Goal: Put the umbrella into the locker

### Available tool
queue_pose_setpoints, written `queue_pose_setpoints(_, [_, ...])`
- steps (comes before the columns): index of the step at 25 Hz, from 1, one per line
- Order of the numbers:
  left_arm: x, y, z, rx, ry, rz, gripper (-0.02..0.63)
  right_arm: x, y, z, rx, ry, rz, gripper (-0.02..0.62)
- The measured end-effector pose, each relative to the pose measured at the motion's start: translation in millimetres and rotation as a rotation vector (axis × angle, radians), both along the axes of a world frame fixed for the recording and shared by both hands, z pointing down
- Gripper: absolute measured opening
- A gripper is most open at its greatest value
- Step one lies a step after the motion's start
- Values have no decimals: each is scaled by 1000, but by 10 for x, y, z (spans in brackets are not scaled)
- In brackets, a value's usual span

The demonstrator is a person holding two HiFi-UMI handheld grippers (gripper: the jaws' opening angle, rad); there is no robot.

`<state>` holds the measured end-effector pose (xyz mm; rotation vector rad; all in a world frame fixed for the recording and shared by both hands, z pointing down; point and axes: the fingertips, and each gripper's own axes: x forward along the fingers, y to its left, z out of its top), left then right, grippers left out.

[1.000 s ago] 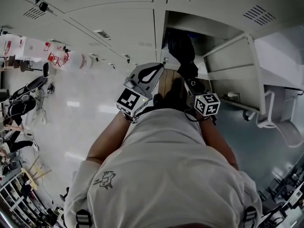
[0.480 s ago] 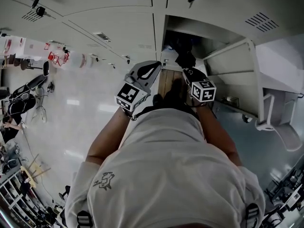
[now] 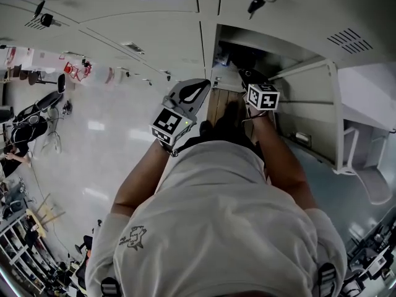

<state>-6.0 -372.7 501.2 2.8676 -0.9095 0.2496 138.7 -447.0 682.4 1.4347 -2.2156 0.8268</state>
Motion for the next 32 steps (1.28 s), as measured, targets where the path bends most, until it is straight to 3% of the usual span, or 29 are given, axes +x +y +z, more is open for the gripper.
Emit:
queue_pose_setpoints(13, [-21, -17, 88, -17, -32, -19, 11, -196, -732, 217, 2, 48, -40, 164])
queue_pose_setpoints(22, [-52, -25, 156, -35, -28, -36, 12, -207, -774, 396, -34, 101, -60, 164])
queue_pose_setpoints(32, [-103, 35, 192, -52, -11, -66, 11, -210, -751, 591, -138, 219, -65, 164])
